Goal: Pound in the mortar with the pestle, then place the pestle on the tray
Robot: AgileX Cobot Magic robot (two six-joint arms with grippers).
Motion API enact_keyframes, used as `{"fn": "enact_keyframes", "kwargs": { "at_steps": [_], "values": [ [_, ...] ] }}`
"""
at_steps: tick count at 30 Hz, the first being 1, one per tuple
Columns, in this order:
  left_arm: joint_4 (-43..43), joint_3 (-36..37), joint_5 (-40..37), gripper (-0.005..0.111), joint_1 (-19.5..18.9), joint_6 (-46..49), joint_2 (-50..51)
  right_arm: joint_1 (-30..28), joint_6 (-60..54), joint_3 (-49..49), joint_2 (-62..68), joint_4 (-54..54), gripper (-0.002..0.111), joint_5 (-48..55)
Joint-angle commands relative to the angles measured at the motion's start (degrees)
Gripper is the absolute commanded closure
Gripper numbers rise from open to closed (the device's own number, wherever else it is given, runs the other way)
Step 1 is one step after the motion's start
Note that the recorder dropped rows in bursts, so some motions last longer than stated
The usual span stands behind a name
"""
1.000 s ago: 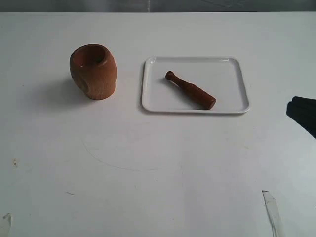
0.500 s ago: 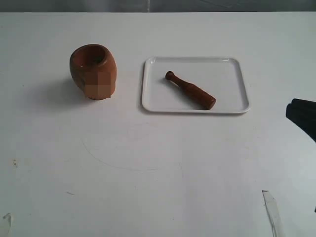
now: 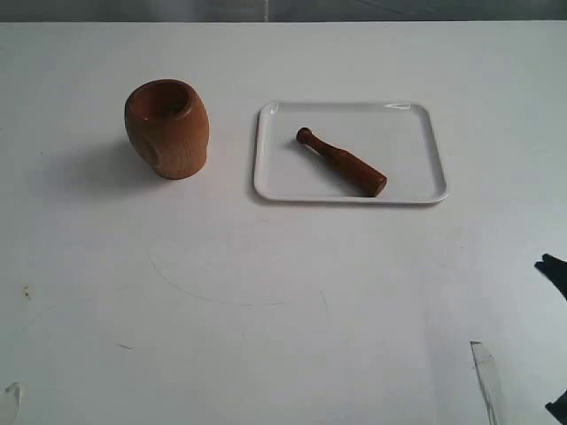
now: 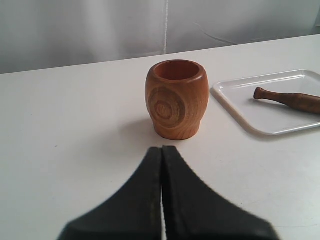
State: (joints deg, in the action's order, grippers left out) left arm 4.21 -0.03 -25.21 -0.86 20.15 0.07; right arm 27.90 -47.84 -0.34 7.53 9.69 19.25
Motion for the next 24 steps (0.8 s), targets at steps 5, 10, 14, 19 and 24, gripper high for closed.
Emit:
{"fn": "enact_keyframes", "kwargs": {
  "at_steps": [5, 10, 14, 19, 24],
  "values": [
    [-0.4, 0.0, 0.2, 0.107, 0.4, -0.5, -0.1, -8.3, 0.1, 0.3, -7.5, -7.3, 0.108, -1.9],
    [-0.4, 0.0, 0.2, 0.107, 0.4, -0.5, -0.1, -11.7, 0.1, 0.3, -7.5, -9.7, 0.108, -1.1],
    [-0.4, 0.0, 0.2, 0.107, 0.4, -0.5, -0.1, -13.0, 0.1, 0.3, -7.5, -10.0, 0.108, -1.1],
    [-0.4, 0.0, 0.2, 0.107, 0.4, -0.5, -0.1, -13.0, 0.1, 0.3, -7.5, -5.4, 0.108, -1.0],
    [-0.4, 0.0, 0.2, 0.107, 0.4, -0.5, -0.1, -13.0, 0.1, 0.3, -7.5, -4.6, 0.108, -1.0]
  ]
}}
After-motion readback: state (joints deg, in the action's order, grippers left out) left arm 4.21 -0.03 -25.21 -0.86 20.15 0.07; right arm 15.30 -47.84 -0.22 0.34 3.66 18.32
